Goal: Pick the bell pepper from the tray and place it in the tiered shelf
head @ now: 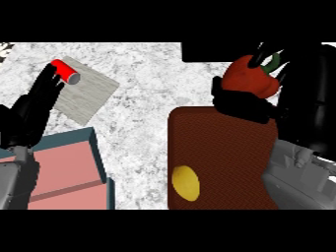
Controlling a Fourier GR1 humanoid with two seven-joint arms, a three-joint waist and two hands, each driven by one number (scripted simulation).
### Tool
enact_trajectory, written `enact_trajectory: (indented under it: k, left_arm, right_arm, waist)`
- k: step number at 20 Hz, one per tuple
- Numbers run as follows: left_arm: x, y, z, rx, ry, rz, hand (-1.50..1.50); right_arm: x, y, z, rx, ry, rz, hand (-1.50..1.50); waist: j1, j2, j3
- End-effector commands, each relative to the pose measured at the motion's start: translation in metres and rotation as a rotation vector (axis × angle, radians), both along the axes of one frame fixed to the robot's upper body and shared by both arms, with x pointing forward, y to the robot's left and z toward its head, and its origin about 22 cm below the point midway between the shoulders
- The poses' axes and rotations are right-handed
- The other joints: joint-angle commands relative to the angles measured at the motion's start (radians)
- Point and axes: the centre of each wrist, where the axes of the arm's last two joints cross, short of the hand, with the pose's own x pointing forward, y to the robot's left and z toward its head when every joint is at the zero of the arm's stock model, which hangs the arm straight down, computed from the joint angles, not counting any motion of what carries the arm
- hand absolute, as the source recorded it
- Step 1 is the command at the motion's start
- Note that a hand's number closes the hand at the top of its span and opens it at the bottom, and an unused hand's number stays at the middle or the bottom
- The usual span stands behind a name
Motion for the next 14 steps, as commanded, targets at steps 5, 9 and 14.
enact_trajectory:
  k: [5, 9, 14]
  left_arm:
    - [-0.008, -0.010, -0.019, -0.002, 0.034, 0.001, 0.00]
    - [-0.018, 0.005, -0.017, -0.027, 0.041, -0.002, 0.00]
    - [-0.006, -0.010, -0.010, -0.021, 0.020, -0.035, 0.00]
  right_arm:
    - [0.004, -0.065, 0.032, 0.016, 0.070, -0.225, 1.50]
    - [-0.003, -0.118, 0.037, 0.066, 0.047, -0.263, 1.50]
    - [-0.013, -0.169, 0.011, 0.076, 0.017, -0.312, 1.50]
  waist:
    - [0.001, 0.005, -0.004]
    - [0.003, 0.004, -0.004]
    - [0.004, 0.006, -0.003]
